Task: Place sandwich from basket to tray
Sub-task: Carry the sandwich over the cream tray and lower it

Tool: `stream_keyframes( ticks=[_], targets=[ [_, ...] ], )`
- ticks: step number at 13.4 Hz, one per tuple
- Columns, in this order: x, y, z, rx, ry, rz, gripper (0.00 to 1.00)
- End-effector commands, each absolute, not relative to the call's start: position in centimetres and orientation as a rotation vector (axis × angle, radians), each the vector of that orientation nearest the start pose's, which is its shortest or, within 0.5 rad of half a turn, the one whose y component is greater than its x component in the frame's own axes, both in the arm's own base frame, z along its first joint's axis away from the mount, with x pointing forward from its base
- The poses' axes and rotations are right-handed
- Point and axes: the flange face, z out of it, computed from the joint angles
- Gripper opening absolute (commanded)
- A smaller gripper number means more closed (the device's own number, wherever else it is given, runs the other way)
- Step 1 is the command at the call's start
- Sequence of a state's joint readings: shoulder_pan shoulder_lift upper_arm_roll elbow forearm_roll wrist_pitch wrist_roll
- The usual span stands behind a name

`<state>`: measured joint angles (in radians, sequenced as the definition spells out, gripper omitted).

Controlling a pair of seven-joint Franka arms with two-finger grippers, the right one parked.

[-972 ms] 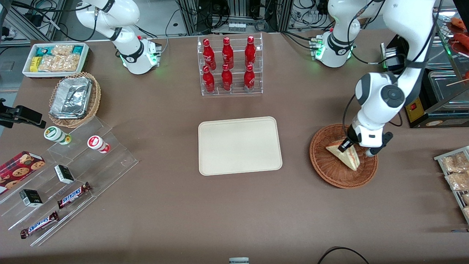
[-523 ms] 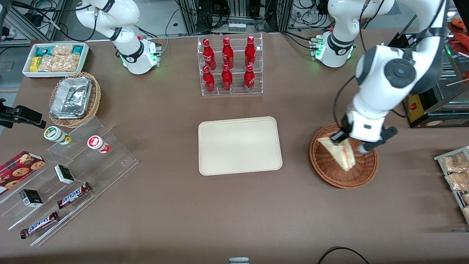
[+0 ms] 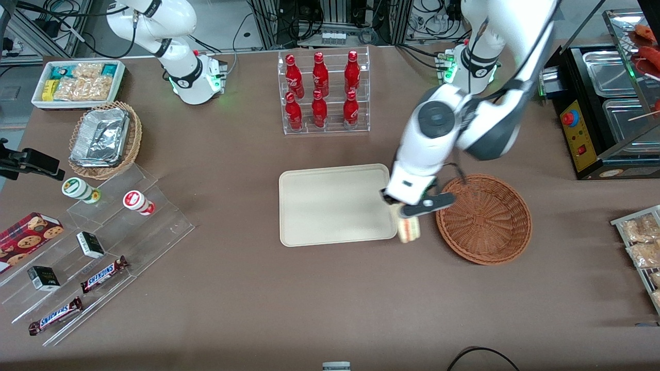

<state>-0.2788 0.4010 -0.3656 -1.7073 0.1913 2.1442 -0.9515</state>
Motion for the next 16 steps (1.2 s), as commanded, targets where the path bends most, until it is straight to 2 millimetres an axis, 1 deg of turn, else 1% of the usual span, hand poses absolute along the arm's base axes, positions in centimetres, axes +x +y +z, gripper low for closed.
stream_keyframes(
  ticks=[1, 4, 6, 7, 9, 11, 12, 13, 15, 16],
  targets=[
    [55.6, -41.6, 35.4, -3.161, -0.324, -0.085, 0.0],
    [54.5, -45.4, 33.0, -3.176, -0.23, -0.07, 0.0],
    [54.0, -47.2, 30.4, -3.16, -0.162, -0.077, 0.0],
    [53.5, -48.5, 29.6, -3.176, -0.132, -0.083, 0.0],
    [52.9, -49.4, 27.5, -3.183, -0.09, -0.09, 0.0],
    [51.7, -50.7, 25.9, -3.174, -0.042, -0.083, 0.0],
    [50.7, -51.5, 25.4, -3.169, -0.012, -0.076, 0.0],
    [50.2, -51.8, 25.1, -3.165, 0.003, -0.069, 0.0],
    [49.7, -51.8, 24.6, -3.156, 0.009, -0.05, 0.0],
    [49.3, -51.8, 24.0, -3.149, 0.009, -0.034, 0.0]
  ],
)
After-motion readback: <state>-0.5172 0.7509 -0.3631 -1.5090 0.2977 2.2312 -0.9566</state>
